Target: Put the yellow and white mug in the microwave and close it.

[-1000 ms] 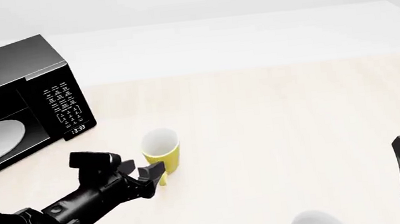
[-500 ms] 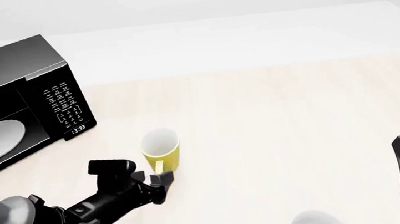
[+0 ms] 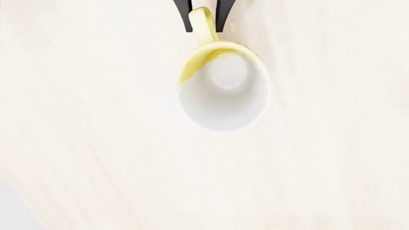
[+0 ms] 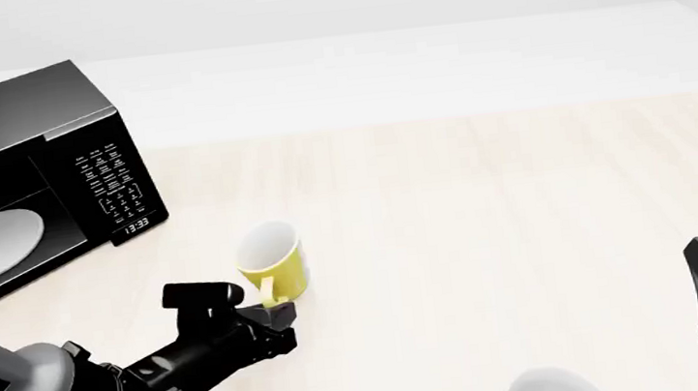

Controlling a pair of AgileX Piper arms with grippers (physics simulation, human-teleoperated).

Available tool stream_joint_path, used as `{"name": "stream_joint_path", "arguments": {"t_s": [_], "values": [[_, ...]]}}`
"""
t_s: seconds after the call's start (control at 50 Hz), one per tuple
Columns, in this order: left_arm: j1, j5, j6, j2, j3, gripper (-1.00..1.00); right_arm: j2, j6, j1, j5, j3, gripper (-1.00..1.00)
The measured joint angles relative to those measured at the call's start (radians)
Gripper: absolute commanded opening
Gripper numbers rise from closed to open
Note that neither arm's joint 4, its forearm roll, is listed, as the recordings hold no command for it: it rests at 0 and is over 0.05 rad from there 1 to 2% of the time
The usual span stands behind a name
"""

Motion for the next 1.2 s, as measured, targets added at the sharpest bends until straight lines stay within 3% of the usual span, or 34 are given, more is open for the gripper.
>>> {"name": "stream_joint_path", "arguments": {"t_s": [0.26,0.58,1.2], "values": [[0.017,0.028,0.021,-0.097,0.037,-1.0,0.0,0.0,0.0,0.0,0.0,1.0],[0.074,0.112,0.1,-0.285,0.08,-1.0,0.0,0.0,0.0,0.0,0.0,1.0],[0.322,0.311,0.264,-0.625,0.15,-1.0,0.0,0.0,0.0,0.0,0.0,1.0]]}}
